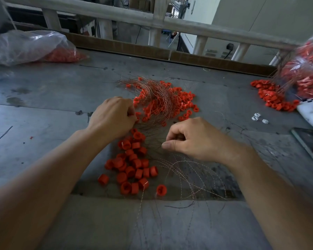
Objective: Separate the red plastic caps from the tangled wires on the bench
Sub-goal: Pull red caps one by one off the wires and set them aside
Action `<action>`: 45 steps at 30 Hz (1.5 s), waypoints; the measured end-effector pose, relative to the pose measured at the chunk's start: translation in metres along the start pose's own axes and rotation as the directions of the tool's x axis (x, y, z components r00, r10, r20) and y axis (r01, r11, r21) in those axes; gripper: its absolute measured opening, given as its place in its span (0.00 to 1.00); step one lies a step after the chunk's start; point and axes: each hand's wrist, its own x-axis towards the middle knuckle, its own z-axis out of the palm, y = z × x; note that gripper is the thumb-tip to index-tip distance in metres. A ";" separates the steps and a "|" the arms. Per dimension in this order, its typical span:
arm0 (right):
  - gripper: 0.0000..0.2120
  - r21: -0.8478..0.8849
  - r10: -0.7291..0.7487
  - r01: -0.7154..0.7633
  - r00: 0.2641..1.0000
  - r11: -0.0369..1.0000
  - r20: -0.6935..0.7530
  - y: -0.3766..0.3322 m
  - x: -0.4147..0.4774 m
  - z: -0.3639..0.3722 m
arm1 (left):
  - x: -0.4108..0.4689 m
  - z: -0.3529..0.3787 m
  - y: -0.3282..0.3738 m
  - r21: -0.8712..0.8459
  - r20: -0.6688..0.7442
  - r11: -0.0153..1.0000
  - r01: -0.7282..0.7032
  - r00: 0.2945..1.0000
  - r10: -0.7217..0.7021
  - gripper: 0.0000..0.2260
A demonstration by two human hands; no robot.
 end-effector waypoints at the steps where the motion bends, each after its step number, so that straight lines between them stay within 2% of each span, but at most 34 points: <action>1: 0.09 0.008 -0.002 0.002 1.000 1.000 -0.010 0.000 0.000 -0.001 | 0.000 0.000 0.000 -0.004 -0.007 1.000 0.001 1.000 -0.001 0.03; 6: 0.08 0.059 -0.005 0.009 0.997 0.998 -0.079 0.004 0.002 -0.006 | -0.002 -0.002 -0.001 -0.047 -0.064 0.999 0.017 0.998 -0.020 0.11; 10: 0.09 0.090 0.033 -0.019 0.986 0.996 -0.161 0.009 0.002 -0.012 | -0.002 -0.001 -0.003 -0.089 -0.080 0.995 0.035 0.996 -0.043 0.04; 11: 0.09 0.100 0.057 -0.038 0.980 0.994 -0.193 0.012 0.002 -0.014 | -0.003 -0.002 -0.004 -0.098 -0.085 0.994 0.039 0.995 -0.047 0.06; 13: 0.09 0.109 0.123 -0.096 0.951 0.989 -0.285 0.020 0.004 -0.019 | -0.005 -0.004 -0.006 -0.121 -0.104 0.992 0.034 0.994 -0.047 0.09; 16: 0.09 0.103 0.233 -0.209 0.870 0.973 -0.434 0.036 0.007 -0.025 | -0.009 -0.012 -0.007 -0.156 -0.151 0.988 0.016 0.988 -0.040 0.06; 18: 0.09 0.121 0.282 -0.256 0.824 0.959 -0.491 0.047 0.009 -0.027 | -0.015 -0.019 -0.005 -0.214 -0.164 0.977 0.013 0.985 -0.049 0.02; 23: 0.07 0.192 0.355 -0.299 0.763 0.935 -0.540 0.061 0.013 -0.026 | -0.028 -0.032 0.009 -0.536 -0.108 0.844 -0.023 0.993 -0.041 0.10; 25: 0.05 0.189 0.348 -0.292 0.773 0.937 -0.531 0.060 0.016 -0.021 | -0.032 -0.033 0.015 -0.577 -0.070 0.816 -0.039 0.998 -0.002 0.11; 27: 0.03 0.177 0.313 -0.259 0.822 0.950 -0.476 0.057 0.020 -0.013 | -0.035 -0.033 0.019 -0.598 -0.049 0.800 -0.045 0.999 0.019 0.12; 30: 0.12 0.108 0.238 -0.214 0.905 0.971 -0.353 0.052 0.026 0.001 | -0.037 -0.032 0.023 -0.597 -0.034 0.801 -0.051 0.999 0.038 0.12; 33: 0.17 0.064 0.196 -0.185 0.935 0.981 -0.295 0.049 0.033 0.008 | -0.038 -0.033 0.025 -0.595 -0.031 0.802 -0.058 0.998 0.050 0.11; 38: 0.19 0.057 0.188 -0.179 0.932 0.982 -0.311 0.051 0.039 0.010 | -0.040 -0.034 0.027 -0.600 -0.029 0.797 -0.064 0.998 0.058 0.10; 45: 0.12 0.178 0.244 -0.180 0.848 0.967 -0.471 0.059 0.030 -0.005 | -0.041 -0.034 0.028 -0.600 -0.021 0.797 -0.066 0.998 0.067 0.09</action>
